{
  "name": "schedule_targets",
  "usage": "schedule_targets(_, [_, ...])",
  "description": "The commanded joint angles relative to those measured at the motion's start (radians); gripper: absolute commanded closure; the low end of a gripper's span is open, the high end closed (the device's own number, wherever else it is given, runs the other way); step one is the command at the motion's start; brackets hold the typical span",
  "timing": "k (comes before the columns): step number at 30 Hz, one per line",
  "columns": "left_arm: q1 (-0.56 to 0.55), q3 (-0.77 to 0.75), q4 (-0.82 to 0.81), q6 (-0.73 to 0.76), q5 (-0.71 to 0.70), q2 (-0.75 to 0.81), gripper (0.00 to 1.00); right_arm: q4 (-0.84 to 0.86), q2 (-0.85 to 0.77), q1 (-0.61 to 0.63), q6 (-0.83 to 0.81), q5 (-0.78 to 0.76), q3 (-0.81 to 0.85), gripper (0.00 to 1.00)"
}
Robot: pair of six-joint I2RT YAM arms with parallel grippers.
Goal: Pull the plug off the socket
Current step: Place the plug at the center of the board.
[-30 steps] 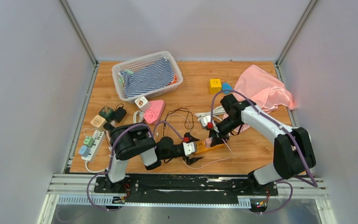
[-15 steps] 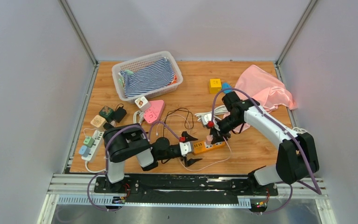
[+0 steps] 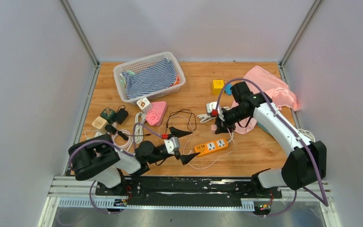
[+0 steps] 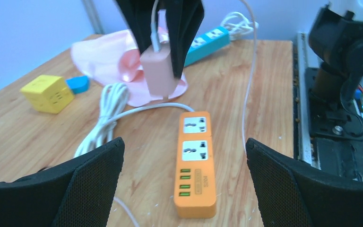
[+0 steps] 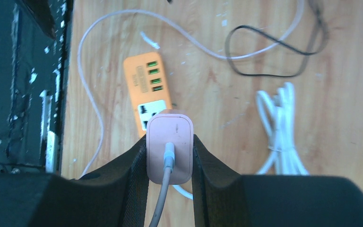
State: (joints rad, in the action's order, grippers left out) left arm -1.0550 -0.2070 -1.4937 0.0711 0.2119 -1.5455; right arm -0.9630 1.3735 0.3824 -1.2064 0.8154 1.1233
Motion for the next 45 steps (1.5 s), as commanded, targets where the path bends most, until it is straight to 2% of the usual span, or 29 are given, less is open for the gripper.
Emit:
schedule_targets(1, [0.035, 0.076, 0.059, -0.030, -0.166, 0.129, 0.00, -0.037, -0.050, -0.047, 0.104, 0.022, 0.129, 1.00])
schedule_targets(4, [0.069, 0.085, 0.189, -0.031, -0.248, 0.177, 0.00, -0.066, -0.052, -0.056, 0.132, 0.023, 0.239, 1.00])
schedule_targets(10, [0.085, 0.133, -0.043, -0.059, -0.257, 0.043, 0.00, -0.064, 0.002, -0.056, 0.185, -0.037, 0.462, 1.00])
schedule_targets(14, [0.087, 0.097, -0.057, -0.094, -0.241, -0.056, 0.00, -0.028, 0.082, -0.056, 0.254, -0.148, 0.632, 1.00])
schedule_targets(18, [0.087, 0.106, -0.057, -0.101, -0.266, -0.047, 0.00, 0.019, 0.141, -0.057, 0.304, -0.241, 0.755, 1.00])
schedule_targets(26, [0.087, 0.112, -0.059, -0.117, -0.318, -0.042, 0.00, 0.200, 0.213, -0.075, 0.404, -0.404, 0.913, 1.00])
schedule_targets(32, [0.087, 0.110, -0.060, -0.122, -0.330, -0.047, 0.00, 0.382, 0.270, -0.126, 0.540, -0.555, 1.032, 1.00])
schedule_targets(40, [0.087, 0.107, -0.059, -0.123, -0.338, -0.054, 0.00, 0.555, 0.325, -0.318, 0.777, -0.616, 1.166, 1.00])
schedule_targets(45, [0.087, 0.100, -0.058, -0.125, -0.332, -0.063, 0.00, 0.589, 0.374, -0.373, 0.808, -0.587, 1.103, 1.00])
